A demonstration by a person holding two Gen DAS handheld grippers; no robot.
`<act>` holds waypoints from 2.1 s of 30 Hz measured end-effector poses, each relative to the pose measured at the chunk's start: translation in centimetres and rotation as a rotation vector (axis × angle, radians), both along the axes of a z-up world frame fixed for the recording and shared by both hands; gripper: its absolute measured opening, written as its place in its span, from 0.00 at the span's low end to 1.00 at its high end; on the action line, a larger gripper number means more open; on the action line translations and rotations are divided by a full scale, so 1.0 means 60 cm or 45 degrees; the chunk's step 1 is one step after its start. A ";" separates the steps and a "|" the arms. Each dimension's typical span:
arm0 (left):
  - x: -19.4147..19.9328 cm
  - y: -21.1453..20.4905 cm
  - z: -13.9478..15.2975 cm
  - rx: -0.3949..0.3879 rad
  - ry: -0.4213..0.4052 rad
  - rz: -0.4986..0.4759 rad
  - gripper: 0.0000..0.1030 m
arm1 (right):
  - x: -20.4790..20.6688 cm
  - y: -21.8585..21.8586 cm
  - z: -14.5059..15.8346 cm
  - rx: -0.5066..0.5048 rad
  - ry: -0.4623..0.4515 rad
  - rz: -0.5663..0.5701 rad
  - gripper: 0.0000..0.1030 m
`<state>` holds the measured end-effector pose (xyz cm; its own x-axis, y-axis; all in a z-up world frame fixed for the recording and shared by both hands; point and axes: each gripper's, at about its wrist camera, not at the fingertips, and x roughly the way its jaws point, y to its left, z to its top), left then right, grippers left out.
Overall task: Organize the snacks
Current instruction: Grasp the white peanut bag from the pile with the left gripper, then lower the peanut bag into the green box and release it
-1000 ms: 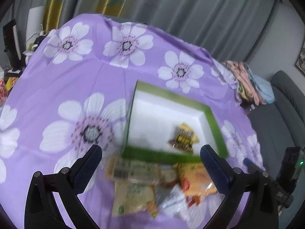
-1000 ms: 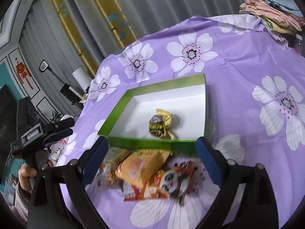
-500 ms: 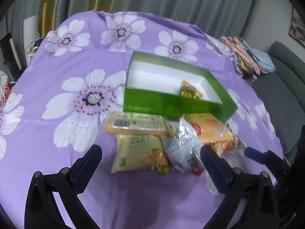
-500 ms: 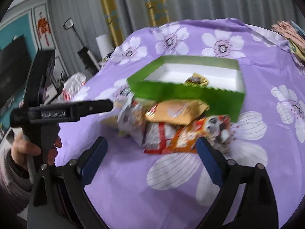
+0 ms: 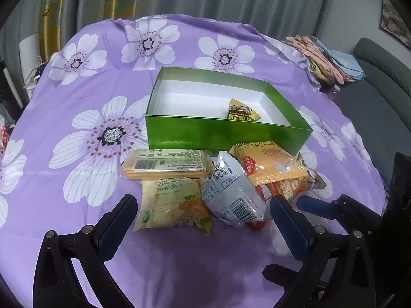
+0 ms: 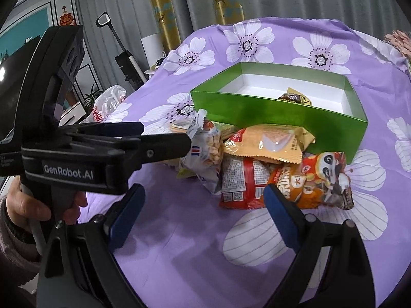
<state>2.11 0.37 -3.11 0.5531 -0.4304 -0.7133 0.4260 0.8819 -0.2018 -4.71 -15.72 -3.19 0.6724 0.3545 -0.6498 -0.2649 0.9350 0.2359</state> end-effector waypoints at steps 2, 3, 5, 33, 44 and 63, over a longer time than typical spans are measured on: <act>0.000 -0.003 0.000 0.001 0.003 -0.007 0.99 | -0.002 0.002 -0.002 0.001 0.003 0.000 0.91; 0.000 -0.004 0.000 0.004 0.001 -0.010 0.99 | -0.001 0.003 -0.003 0.002 0.004 0.001 0.91; -0.001 -0.005 0.000 0.005 0.002 -0.010 0.99 | -0.002 0.006 -0.005 0.003 0.007 0.004 0.91; 0.040 -0.034 -0.029 -0.116 0.075 -0.240 0.62 | 0.052 0.026 -0.035 0.098 0.042 0.013 0.49; 0.046 -0.034 -0.027 -0.126 0.082 -0.244 0.51 | 0.056 0.025 -0.036 0.100 0.017 0.027 0.33; 0.016 -0.045 0.093 -0.135 -0.153 -0.279 0.50 | 0.044 0.007 0.057 0.158 -0.194 0.015 0.32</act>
